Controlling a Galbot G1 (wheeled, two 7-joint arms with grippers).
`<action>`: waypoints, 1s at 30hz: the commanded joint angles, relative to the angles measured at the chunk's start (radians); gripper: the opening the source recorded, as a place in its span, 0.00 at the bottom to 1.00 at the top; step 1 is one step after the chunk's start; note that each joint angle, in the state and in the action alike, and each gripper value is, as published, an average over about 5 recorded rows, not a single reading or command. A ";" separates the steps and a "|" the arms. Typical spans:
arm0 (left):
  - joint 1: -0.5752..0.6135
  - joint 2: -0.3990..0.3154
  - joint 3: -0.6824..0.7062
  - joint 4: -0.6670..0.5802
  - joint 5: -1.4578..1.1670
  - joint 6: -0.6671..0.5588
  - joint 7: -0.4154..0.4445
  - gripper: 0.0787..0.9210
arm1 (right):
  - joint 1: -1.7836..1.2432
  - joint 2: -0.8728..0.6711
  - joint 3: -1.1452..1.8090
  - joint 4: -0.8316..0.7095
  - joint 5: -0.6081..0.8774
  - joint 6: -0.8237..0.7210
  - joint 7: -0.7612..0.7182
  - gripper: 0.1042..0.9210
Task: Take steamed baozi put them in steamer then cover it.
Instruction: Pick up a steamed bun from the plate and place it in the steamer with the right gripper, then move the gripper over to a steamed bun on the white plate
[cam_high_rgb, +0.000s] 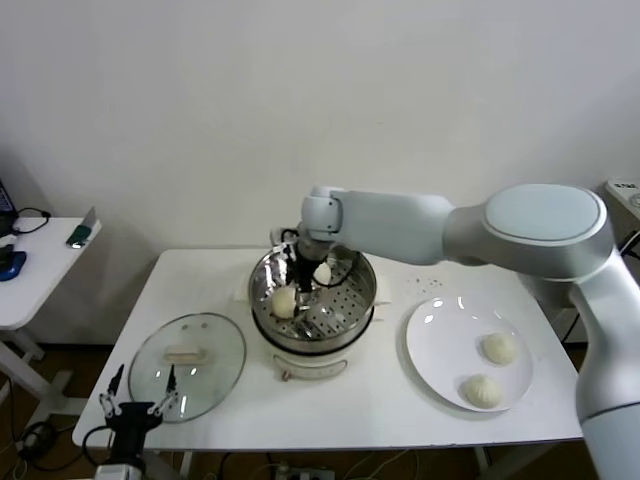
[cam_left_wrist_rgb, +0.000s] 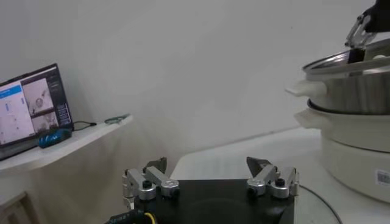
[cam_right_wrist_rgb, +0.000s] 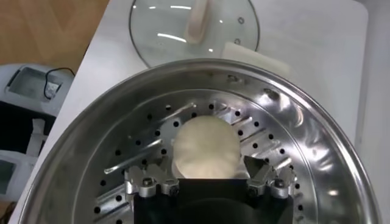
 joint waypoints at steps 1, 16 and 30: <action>0.000 0.002 -0.001 -0.001 0.001 0.001 0.000 0.88 | 0.107 -0.149 0.011 0.116 -0.014 0.015 -0.027 0.88; -0.005 0.002 0.001 0.015 0.006 0.013 0.000 0.88 | 0.264 -0.715 -0.078 0.521 -0.195 0.059 -0.117 0.88; 0.003 -0.004 -0.004 0.023 0.023 0.018 -0.003 0.88 | -0.049 -0.962 -0.044 0.558 -0.561 0.099 -0.110 0.88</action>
